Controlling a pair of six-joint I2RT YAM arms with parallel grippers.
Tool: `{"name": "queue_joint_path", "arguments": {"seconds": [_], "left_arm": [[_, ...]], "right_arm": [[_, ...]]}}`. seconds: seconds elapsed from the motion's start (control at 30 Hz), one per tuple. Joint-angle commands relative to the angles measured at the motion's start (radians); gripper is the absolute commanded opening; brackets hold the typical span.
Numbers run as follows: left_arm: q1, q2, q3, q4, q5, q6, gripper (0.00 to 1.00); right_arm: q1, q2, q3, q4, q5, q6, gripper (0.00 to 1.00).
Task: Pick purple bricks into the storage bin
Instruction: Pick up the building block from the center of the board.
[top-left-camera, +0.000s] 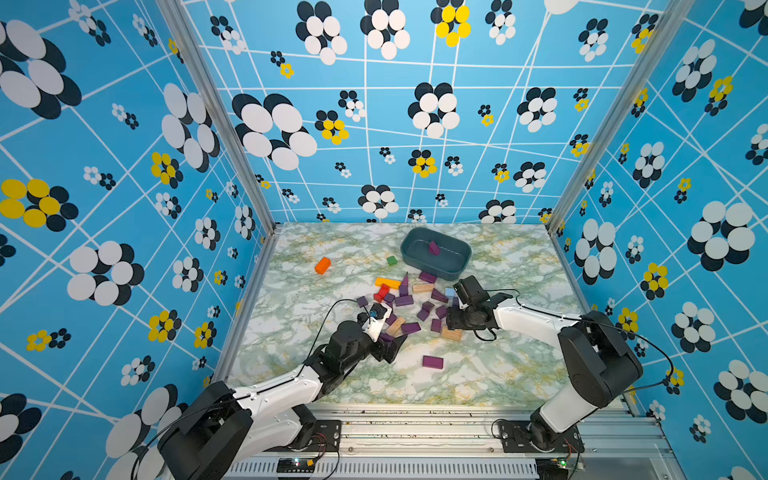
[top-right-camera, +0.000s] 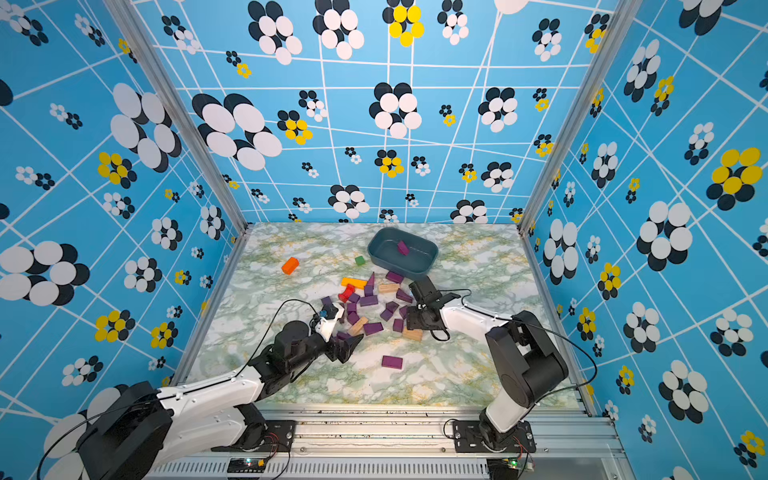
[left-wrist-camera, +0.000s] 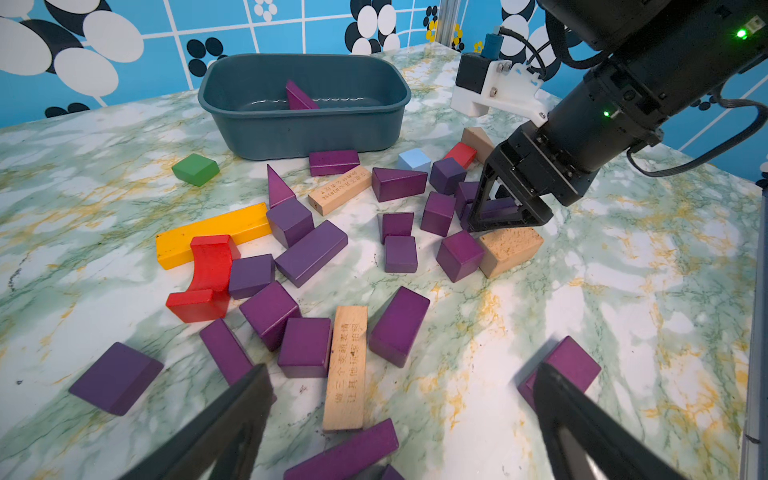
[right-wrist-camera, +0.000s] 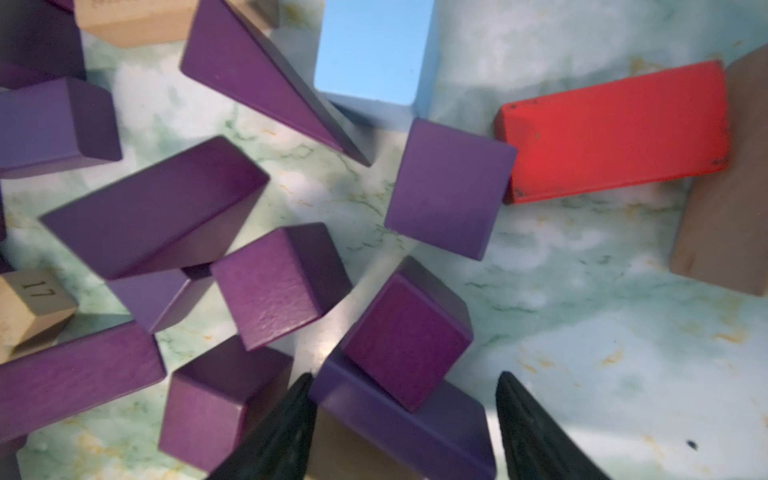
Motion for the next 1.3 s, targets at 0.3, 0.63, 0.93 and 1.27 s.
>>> {"name": "queue_joint_path", "arguments": {"seconds": [0.3, 0.63, 0.93, 1.27], "left_arm": [[-0.013, 0.034, 0.027, 0.012, -0.003, -0.012, 0.99], [-0.017, 0.043, 0.033, -0.004, -0.034, -0.004, 1.00], [-0.018, 0.072, 0.050, -0.022, -0.039, -0.004, 0.99], [-0.021, 0.076, 0.058, -0.035, -0.052, 0.002, 1.00]], "right_arm": [[0.007, 0.017, 0.009, 0.016, 0.057, 0.049, 0.58], [0.007, -0.003, 0.003, 0.018, 0.075, 0.043, 0.46], [0.006, 0.036, 0.042, 0.020, 0.046, -0.009, 0.42], [0.006, 0.108, 0.127, -0.053, 0.046, -0.074, 0.23]]}}
